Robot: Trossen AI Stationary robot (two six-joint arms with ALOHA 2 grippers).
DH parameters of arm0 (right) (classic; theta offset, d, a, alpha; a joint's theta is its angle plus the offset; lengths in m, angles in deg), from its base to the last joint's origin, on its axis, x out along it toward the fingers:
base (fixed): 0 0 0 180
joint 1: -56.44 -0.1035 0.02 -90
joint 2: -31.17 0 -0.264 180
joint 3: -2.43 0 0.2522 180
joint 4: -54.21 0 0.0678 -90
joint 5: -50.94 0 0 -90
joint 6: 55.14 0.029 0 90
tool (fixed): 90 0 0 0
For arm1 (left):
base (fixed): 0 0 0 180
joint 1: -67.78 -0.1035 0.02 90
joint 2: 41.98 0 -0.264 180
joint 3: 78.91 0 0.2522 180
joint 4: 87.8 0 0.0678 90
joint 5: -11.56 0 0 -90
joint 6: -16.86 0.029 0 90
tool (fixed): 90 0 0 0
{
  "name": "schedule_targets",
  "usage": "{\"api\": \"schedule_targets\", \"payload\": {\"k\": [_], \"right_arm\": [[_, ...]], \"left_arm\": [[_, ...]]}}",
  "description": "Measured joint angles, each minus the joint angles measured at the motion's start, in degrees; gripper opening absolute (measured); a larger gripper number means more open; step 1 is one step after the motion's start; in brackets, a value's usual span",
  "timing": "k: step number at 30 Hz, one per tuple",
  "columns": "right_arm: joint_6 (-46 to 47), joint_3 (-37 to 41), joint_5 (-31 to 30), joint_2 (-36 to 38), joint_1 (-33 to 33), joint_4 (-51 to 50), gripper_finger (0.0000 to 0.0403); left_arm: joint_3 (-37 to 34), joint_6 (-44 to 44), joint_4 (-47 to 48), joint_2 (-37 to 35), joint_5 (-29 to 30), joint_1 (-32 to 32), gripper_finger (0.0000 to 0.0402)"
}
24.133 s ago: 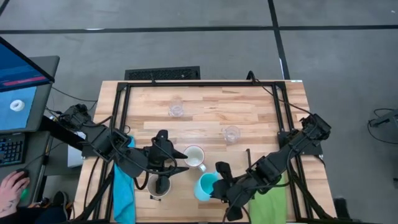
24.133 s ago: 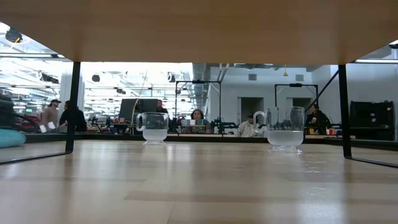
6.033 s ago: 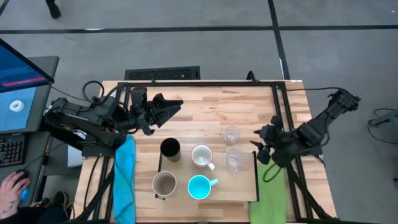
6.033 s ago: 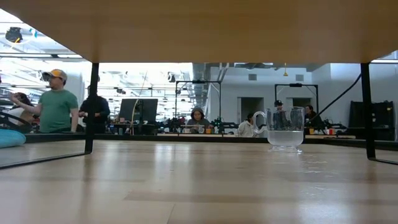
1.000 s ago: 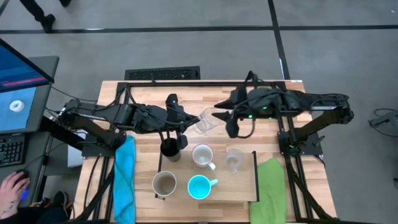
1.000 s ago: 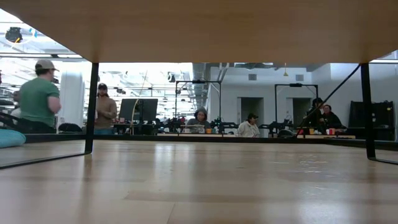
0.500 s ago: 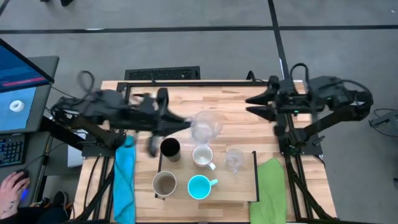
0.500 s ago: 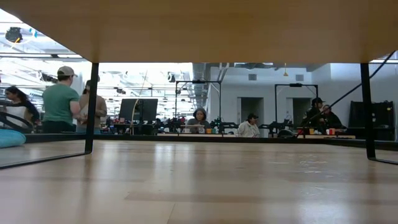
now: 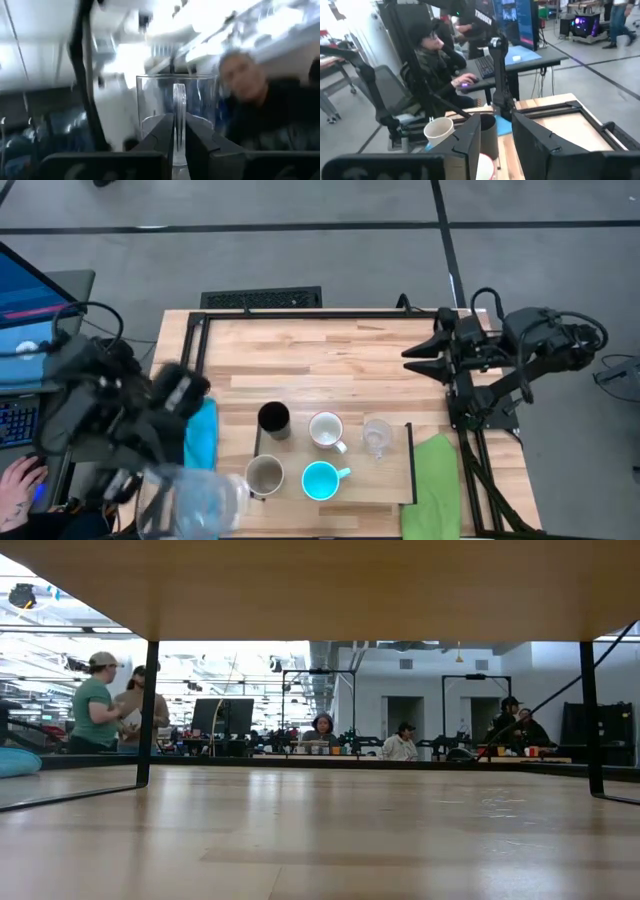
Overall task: Stack small to large cups/mugs on shelf
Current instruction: Put the transparent mug on the shelf
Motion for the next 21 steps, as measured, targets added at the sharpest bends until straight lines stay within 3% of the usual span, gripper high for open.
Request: {"api": "schedule_targets", "payload": {"k": [3, 10, 16, 21], "right_arm": [[0.0, 0.01, 0.01, -0.76, 0.28, -1.3, 0.0132], [0.45, 0.04, -0.18, -2.69, 0.57, -2.65, 0.0132], [1.01, 0.02, -0.63, -3.09, 1.5, -4.31, 0.0132], [1.94, 0.02, -3.13, -3.2, 3.49, -8.75, 0.013]], "left_arm": [[-0.03, 3.47, 8.0, 0.16, 8.33, 2.73, 0.0016], [-0.07, 12.16, 19.23, 4.87, 42.15, 6.46, 0.0017], [-0.07, 25.07, 18.67, 11.08, 64.18, 6.89, 0.0017], [-0.09, 45.23, 13.19, 16.37, 78.78, 6.06, 0.0017]]}}
